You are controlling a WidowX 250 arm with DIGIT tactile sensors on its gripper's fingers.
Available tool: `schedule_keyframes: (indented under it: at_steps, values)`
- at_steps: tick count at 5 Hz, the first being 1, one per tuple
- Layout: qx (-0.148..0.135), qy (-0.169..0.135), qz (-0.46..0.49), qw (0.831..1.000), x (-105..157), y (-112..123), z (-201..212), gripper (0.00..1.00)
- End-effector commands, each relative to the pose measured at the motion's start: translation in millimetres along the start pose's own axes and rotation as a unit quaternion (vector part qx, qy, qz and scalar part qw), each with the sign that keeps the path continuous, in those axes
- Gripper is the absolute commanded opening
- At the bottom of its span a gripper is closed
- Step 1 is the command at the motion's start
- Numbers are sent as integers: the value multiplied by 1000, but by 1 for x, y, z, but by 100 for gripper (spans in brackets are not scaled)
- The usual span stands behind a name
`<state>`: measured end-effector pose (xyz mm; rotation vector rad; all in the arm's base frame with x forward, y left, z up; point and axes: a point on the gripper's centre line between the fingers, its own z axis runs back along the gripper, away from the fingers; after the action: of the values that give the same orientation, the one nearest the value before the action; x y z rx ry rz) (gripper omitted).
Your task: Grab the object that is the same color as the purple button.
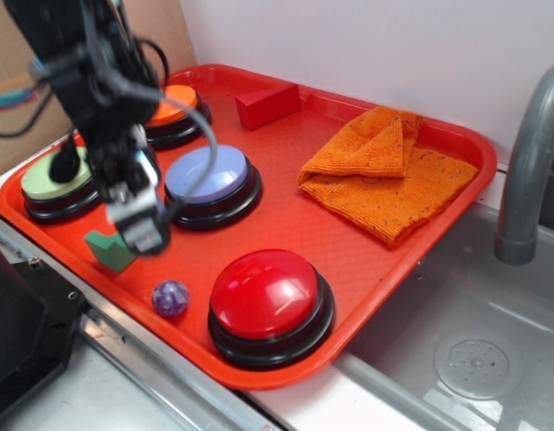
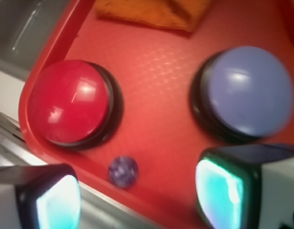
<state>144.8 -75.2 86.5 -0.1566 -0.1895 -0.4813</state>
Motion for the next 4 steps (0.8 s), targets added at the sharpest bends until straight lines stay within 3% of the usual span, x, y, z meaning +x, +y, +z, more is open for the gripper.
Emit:
schedule_keyframes:
  at_steps: [1, 2, 3, 4]
  values:
    - [-21, 1, -56, 998, 1, -16, -29, 100]
    - [-39, -15, -86, 995, -9, -18, -36, 100]
    - [-35, 13, -87, 996, -15, -20, -44, 100]
    - [-36, 19, -71, 997, -20, -17, -57, 91]
